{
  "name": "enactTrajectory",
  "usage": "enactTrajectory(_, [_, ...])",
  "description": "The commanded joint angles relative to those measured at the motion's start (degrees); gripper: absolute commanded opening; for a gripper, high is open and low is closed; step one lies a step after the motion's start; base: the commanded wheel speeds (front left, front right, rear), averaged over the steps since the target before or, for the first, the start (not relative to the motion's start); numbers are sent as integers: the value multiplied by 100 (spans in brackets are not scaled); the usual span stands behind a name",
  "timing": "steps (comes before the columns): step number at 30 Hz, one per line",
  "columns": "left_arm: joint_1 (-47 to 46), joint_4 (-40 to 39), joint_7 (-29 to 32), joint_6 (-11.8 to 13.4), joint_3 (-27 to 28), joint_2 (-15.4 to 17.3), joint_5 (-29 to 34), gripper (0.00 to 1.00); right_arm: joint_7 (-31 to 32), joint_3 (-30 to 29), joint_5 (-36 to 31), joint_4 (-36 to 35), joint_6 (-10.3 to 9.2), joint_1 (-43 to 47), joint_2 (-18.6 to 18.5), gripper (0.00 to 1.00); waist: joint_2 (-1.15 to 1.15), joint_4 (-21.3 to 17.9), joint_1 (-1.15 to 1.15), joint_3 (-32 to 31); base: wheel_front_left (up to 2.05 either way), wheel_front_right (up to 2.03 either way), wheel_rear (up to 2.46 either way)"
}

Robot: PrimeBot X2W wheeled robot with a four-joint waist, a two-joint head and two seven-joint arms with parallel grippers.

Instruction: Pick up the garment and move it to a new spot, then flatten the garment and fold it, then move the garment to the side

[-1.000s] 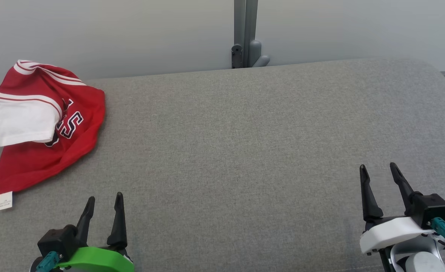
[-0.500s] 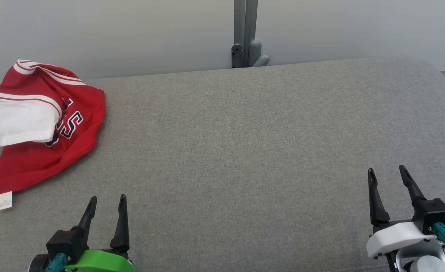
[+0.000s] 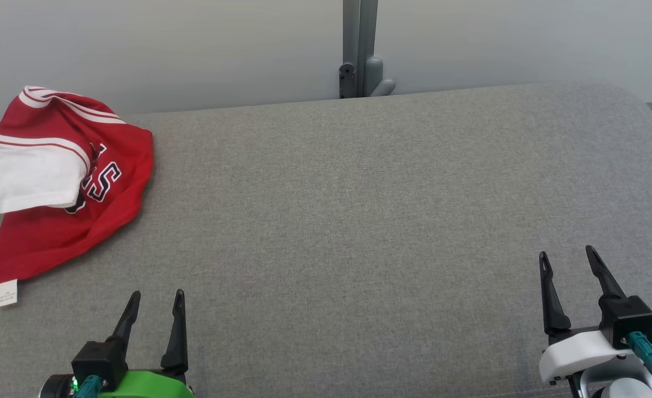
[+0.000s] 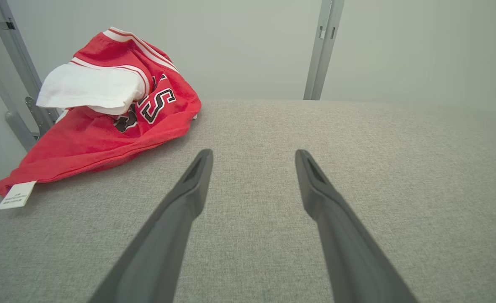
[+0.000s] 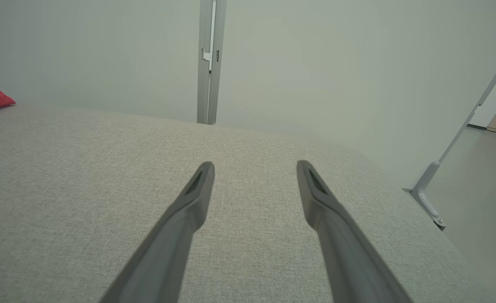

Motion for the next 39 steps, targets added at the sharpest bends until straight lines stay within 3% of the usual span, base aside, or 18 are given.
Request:
enactTrajectory(1, [41,21,-17,-15,24,16,-23,100,-21,-14,35,17,0,39,-14,100,46,-1,0,4,0,0,0])
enactTrajectory(28, [-27,131,-11,-15,-18,39,-98,100,-21,-21,173,59,0,79,-13,100,46,74,0,-9,0,0,0])
enactTrajectory(35, [-61,128,-11,-15,-72,20,-71,100,-21,31,198,86,0,175,-12,100,46,567,0,-82,0,0,0])
enactTrajectory(39, [10,142,-11,-8,-56,66,-55,100,-21,126,245,119,0,152,-10,100,46,1140,0,-144,0,0,0])
